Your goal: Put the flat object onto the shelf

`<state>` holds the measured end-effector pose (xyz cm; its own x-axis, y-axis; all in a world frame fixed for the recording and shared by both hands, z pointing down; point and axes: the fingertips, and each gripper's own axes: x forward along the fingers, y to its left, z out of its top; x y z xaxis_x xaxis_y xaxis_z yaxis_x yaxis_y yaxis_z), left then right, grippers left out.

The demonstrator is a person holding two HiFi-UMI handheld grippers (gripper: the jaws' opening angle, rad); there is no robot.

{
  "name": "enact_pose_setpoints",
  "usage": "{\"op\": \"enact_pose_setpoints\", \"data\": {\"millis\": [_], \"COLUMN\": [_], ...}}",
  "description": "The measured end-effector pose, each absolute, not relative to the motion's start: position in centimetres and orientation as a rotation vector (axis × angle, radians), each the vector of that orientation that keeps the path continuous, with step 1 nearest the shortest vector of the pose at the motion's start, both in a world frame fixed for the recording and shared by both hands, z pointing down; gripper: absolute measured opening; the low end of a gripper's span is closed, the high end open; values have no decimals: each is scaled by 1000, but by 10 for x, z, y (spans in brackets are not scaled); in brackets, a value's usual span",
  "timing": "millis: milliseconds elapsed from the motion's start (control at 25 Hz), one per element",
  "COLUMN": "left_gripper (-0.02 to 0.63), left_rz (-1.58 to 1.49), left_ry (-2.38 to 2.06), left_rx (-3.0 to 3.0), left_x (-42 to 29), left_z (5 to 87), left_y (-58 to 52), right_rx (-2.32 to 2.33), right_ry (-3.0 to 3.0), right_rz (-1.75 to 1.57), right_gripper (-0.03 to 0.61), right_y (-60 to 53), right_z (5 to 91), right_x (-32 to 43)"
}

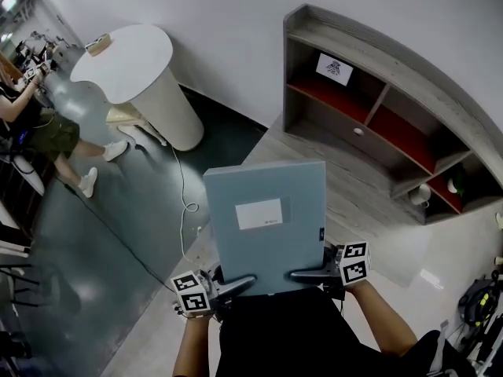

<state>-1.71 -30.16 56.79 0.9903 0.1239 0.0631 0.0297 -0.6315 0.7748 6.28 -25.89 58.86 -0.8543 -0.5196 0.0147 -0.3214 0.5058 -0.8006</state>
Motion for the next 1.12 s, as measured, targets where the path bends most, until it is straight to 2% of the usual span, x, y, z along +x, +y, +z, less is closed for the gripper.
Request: {"op": "enact_pose_setpoints", "data": {"millis": [760, 1000, 1120], "left_gripper": [327, 336, 341], "left_rz": [195, 181, 168], "left_ry": [667, 794, 846], "left_rx": [2432, 2517, 2558], "left_x": [144, 220, 236], "left_z": [476, 412, 401], "left_y": [-377, -384, -389], "right_rx": [-1362, -1492, -1545], "right_ry": [2437, 2394, 2368], "right_rz": [-838, -694, -638], "right_gripper": [313, 321, 324], "right_y": [-305, -306, -309], "right_z": [486, 425, 416], "right_x": [201, 271, 284]}}
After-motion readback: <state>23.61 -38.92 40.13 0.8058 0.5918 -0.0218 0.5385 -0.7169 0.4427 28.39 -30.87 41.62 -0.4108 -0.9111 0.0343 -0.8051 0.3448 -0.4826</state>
